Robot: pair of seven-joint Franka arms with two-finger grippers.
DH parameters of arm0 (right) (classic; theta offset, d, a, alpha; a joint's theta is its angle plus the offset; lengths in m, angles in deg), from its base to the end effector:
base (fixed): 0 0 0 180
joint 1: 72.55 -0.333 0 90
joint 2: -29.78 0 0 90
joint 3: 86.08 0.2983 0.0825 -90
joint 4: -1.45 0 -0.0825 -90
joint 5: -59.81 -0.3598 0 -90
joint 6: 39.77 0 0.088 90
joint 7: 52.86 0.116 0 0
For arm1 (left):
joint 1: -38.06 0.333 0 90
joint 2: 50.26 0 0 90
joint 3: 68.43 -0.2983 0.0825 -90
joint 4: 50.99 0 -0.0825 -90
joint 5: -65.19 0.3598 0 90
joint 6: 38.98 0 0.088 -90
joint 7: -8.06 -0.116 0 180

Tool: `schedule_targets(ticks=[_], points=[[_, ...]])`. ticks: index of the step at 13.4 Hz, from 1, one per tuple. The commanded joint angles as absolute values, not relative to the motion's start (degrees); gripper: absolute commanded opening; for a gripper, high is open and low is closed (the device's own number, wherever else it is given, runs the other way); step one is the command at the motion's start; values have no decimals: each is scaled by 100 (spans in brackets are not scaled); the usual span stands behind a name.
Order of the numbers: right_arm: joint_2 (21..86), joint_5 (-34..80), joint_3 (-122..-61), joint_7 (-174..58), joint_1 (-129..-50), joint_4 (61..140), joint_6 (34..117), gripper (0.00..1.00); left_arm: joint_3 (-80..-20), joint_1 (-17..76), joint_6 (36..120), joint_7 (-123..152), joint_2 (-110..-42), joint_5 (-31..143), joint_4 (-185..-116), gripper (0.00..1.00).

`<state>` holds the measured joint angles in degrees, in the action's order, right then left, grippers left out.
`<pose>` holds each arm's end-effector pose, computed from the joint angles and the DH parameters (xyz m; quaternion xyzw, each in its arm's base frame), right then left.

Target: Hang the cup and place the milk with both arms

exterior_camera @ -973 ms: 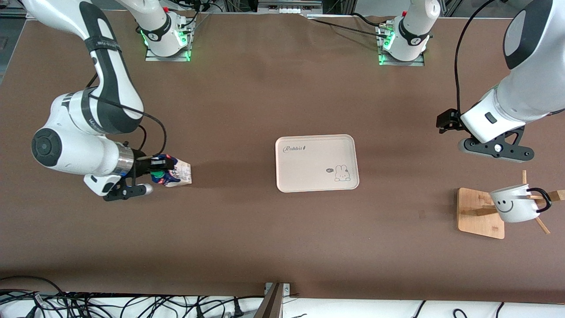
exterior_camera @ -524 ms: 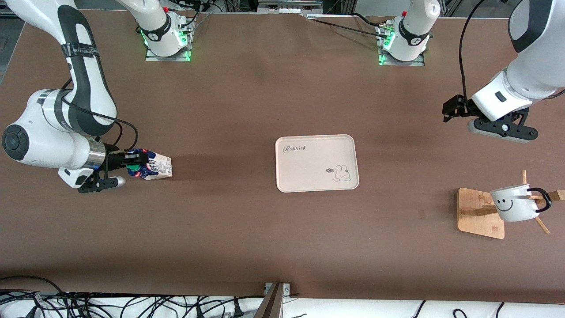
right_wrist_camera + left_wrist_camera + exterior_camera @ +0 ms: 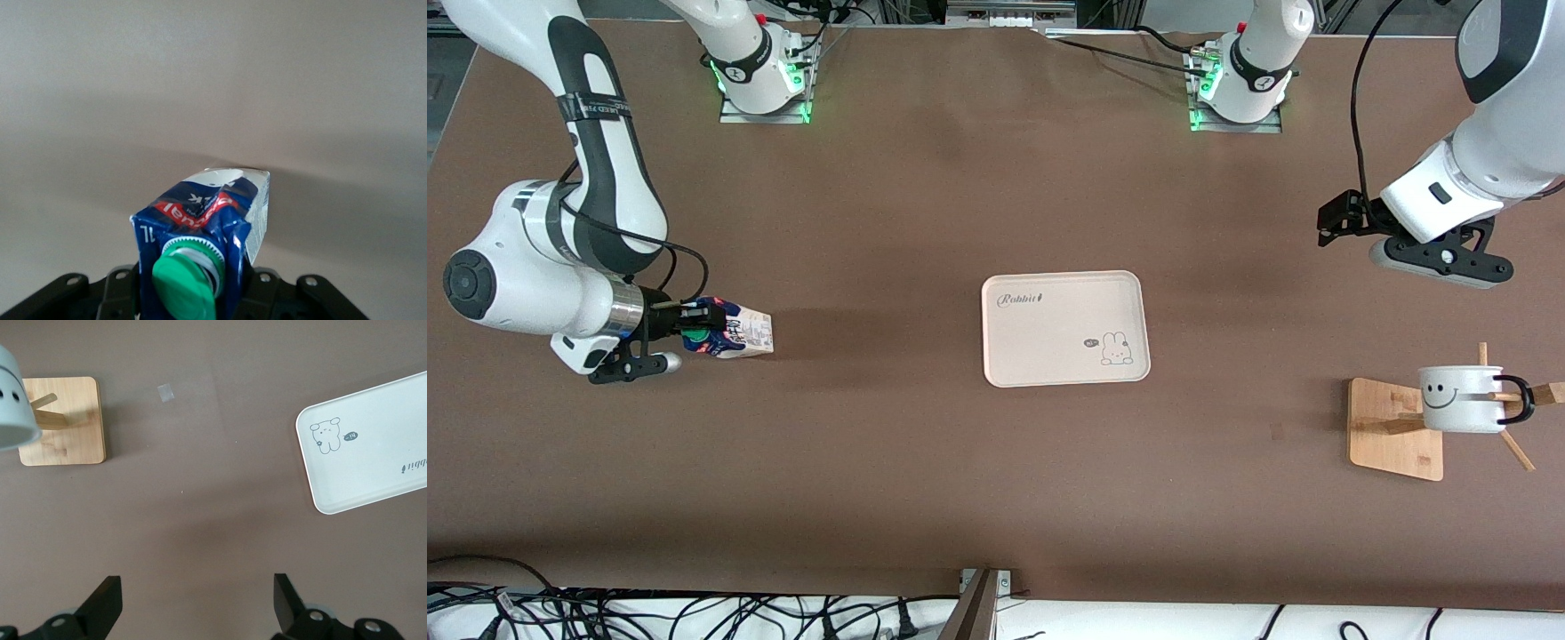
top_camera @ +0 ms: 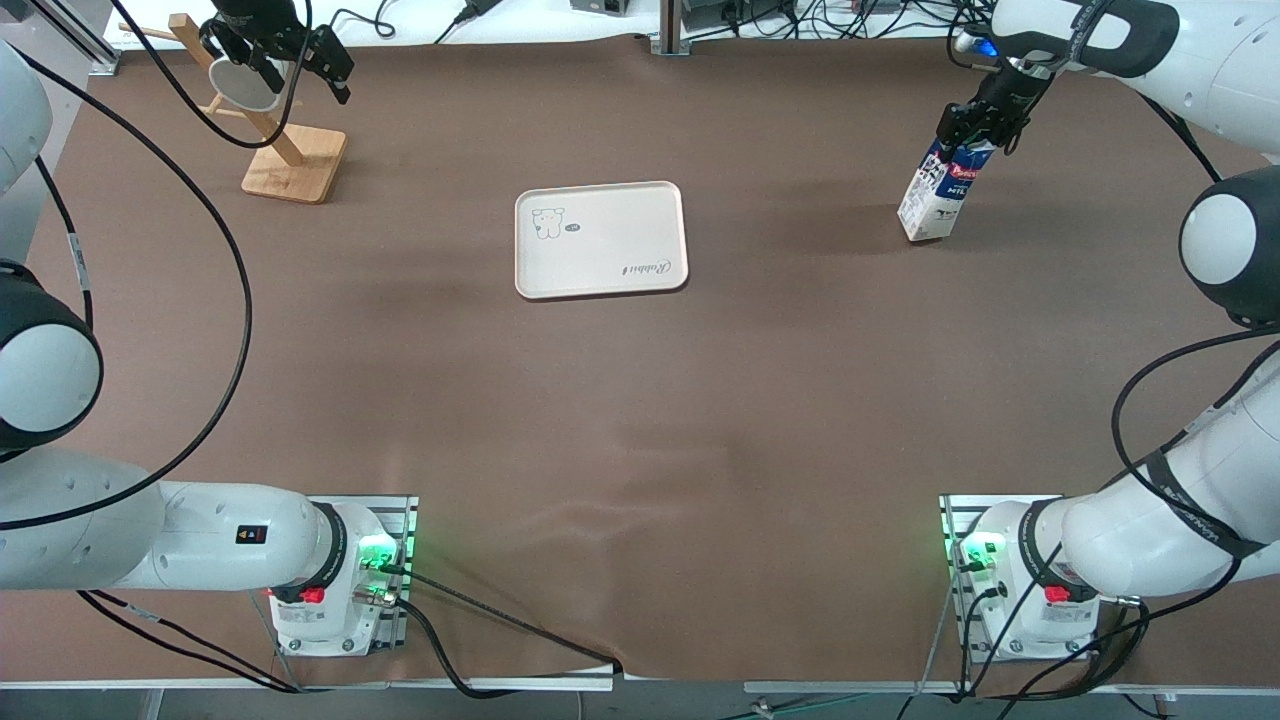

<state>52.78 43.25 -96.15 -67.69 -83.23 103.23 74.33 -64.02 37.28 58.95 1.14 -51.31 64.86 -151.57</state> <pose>0.6012 0.0332 0.3120 -0.9897 -0.0669 0.0756 0.1014 0.5351 -0.0489 0.5166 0.9939 -0.1050 -0.0322 0.0040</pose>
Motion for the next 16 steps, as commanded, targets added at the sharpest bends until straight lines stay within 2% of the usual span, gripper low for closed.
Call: schedule_targets(ticks=[1, 3, 4, 6, 11, 14, 16], points=[[5149, 4196, -9610, -6798, -8336, 10385, 7458, 77, -6404, 3692, 5762, 50, -5229, 6413, -14960, 100], [5123, 4205, -9610, -6798, -8344, 10315, 7458, 98, -6377, 3648, 5762, 59, -5220, 6413, -14960, 100], [5114, 4205, -9610, -6798, -8345, 10262, 7449, 100, -6386, 3656, 5770, 51, -5220, 6413, -14960, 100], [5097, 4258, -9601, -6606, -8353, 10122, 7379, 100, -6386, 3657, 5735, 68, -5194, 6413, -14986, 100], [5044, 4731, -9610, -6270, -8388, 8980, 6281, 100, -6386, 3657, 5718, 68, -5211, 6413, -14987, 100], [4439, 5030, -9619, -6297, -8388, 8926, 5912, 100, -6395, 3665, 5718, 59, -5220, 6413, -14995, 100], [4315, 5513, -9628, -6314, -8388, 8804, 5675, 100, -6386, 3665, 5718, 68, -5220, 6413, -14995, 100]])
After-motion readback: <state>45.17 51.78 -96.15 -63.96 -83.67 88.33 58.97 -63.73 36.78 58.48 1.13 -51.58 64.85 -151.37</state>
